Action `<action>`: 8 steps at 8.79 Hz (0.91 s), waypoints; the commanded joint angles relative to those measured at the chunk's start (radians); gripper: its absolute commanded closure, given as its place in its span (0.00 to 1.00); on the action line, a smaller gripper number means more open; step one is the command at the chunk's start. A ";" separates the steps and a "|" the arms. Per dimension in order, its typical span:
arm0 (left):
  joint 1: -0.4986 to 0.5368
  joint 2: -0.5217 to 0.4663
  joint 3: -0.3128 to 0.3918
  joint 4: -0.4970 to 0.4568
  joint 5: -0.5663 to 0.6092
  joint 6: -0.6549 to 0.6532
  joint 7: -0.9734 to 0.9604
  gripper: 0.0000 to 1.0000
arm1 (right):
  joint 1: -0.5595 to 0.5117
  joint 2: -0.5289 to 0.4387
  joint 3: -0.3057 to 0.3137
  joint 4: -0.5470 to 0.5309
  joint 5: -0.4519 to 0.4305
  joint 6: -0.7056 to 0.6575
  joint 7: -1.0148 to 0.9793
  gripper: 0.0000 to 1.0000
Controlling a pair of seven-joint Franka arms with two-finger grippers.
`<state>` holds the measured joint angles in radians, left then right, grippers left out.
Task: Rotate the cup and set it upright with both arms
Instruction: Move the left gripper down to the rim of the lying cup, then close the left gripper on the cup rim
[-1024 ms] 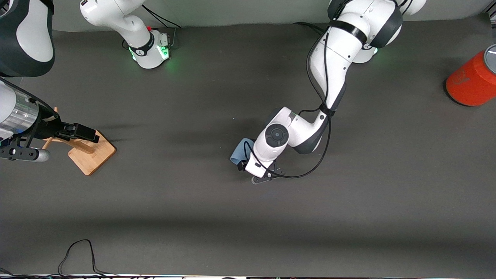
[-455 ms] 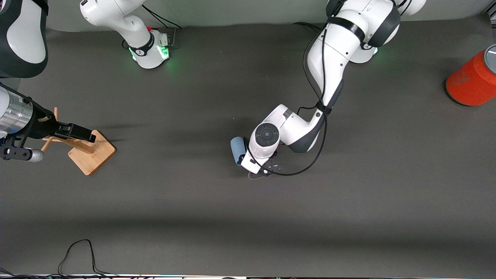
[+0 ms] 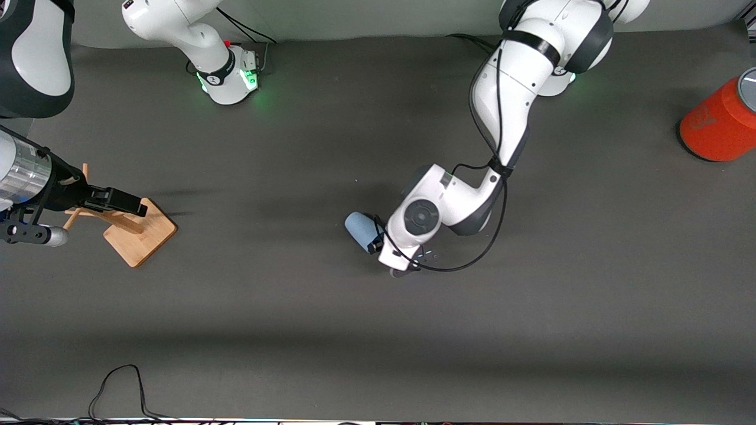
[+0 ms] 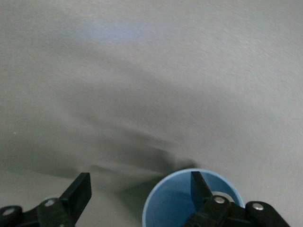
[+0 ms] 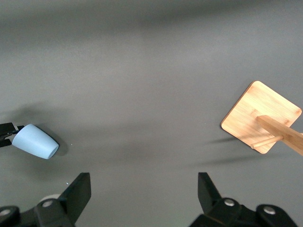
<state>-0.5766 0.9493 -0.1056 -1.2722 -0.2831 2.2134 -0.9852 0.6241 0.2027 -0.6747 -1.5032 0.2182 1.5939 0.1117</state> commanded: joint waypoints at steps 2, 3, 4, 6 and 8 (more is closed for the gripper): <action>0.099 0.036 -0.006 0.010 -0.254 -0.023 -0.021 0.10 | 0.011 -0.013 0.000 0.003 0.012 -0.003 -0.007 0.00; 0.110 0.034 -0.009 0.004 -0.308 -0.033 -0.026 0.10 | 0.011 -0.011 0.000 0.001 0.012 -0.002 -0.007 0.00; 0.110 0.034 -0.011 0.004 -0.336 -0.059 -0.039 0.09 | 0.011 -0.008 0.000 0.001 0.012 -0.002 -0.007 0.00; 0.132 0.031 -0.011 0.005 -0.489 -0.112 -0.055 0.05 | 0.011 -0.002 0.000 0.000 0.016 0.000 -0.006 0.00; 0.135 0.026 -0.049 -0.001 -0.579 -0.116 -0.055 0.04 | 0.014 0.018 0.007 0.008 0.013 0.001 -0.009 0.00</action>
<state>-0.4501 0.9831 -0.1233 -1.2723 -0.8275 2.1144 -1.0199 0.6289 0.2091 -0.6673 -1.5038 0.2199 1.5939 0.1116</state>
